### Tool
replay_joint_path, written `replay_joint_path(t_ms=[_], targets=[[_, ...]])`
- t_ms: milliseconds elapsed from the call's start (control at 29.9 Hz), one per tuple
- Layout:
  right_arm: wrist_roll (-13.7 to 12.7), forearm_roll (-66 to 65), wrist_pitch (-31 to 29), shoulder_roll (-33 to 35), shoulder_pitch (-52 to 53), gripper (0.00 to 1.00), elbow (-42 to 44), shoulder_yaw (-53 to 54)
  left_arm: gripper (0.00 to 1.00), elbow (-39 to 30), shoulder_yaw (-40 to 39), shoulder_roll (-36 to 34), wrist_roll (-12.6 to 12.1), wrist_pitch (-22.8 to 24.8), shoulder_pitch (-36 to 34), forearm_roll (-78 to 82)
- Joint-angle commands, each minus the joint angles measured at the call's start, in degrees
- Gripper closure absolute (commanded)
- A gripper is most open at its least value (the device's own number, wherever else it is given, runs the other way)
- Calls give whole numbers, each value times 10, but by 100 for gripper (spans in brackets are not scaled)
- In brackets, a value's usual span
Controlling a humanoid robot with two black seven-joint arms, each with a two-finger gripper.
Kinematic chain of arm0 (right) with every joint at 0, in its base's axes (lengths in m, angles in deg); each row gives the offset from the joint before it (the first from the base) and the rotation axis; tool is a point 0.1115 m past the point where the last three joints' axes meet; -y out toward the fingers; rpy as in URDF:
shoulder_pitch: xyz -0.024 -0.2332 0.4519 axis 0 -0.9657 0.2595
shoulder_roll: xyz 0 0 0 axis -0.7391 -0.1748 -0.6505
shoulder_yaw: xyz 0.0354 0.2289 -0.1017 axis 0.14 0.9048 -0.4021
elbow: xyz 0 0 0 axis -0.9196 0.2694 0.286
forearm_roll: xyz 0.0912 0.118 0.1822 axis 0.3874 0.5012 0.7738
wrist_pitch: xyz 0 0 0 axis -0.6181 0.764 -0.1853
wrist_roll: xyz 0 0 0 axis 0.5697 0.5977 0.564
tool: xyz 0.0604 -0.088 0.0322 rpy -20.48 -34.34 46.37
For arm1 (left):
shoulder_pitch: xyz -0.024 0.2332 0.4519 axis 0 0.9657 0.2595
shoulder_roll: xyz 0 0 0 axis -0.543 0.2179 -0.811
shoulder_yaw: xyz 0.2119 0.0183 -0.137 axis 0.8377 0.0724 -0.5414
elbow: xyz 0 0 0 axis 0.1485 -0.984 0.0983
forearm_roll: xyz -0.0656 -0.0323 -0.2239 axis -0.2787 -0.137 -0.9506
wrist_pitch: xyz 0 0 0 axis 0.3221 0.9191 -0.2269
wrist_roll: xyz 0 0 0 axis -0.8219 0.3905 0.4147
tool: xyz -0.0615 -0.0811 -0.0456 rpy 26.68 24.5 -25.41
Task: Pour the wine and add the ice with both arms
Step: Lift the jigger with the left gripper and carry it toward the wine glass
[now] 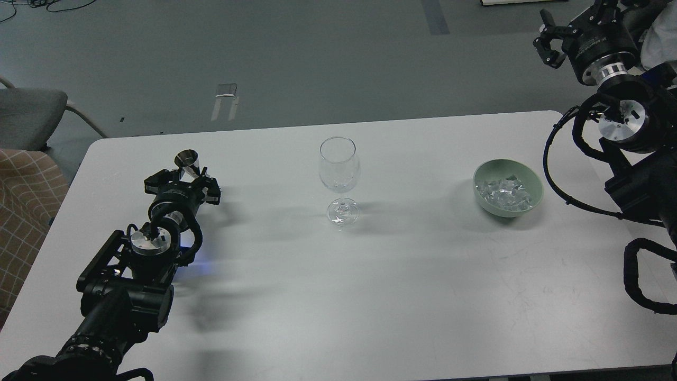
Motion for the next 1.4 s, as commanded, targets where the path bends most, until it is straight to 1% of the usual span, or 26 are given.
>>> replay_joint_path(t_ms=[0, 33, 301, 401, 468, 535, 569, 1037, 1104, 1170, 1371], targets=[[0, 0, 0, 0, 0, 0, 0, 0, 48, 11, 0, 1, -1, 1, -7, 0], [0, 0, 0, 0, 0, 0, 0, 0, 44, 20, 0, 1, -1, 2, -11, 0], [0, 0, 0, 0, -2, 0, 0, 0, 45, 42, 1, 1, -1, 17, -13, 0], [0, 0, 0, 0, -2, 0, 1, 0, 50, 42, 1, 1, -1, 18, -13, 0], [0, 0, 0, 0, -2, 0, 0, 0, 55, 42, 1, 1, -1, 18, -14, 1], [0, 0, 0, 0, -2, 0, 0, 0, 62, 42, 1, 1, -2, 18, -18, 1], [0, 0, 0, 0, -2, 0, 0, 0, 63, 41, 0, 1, -3, 18, -20, 1], [0, 0, 0, -1, 0, 0, 0, 0, 64, 49, 5, 1, -6, 21, -26, 0], [0, 0, 0, -1, 0, 0, 0, 0, 67, 52, 5, 0, -6, 37, -25, 0], [0, 0, 0, -2, 0, 0, 0, 0, 68, 52, 5, -1, -6, 43, -25, -1], [1, 0, 0, -1, 0, 0, 0, 0, 70, 52, 5, -1, -7, 43, -26, 0]])
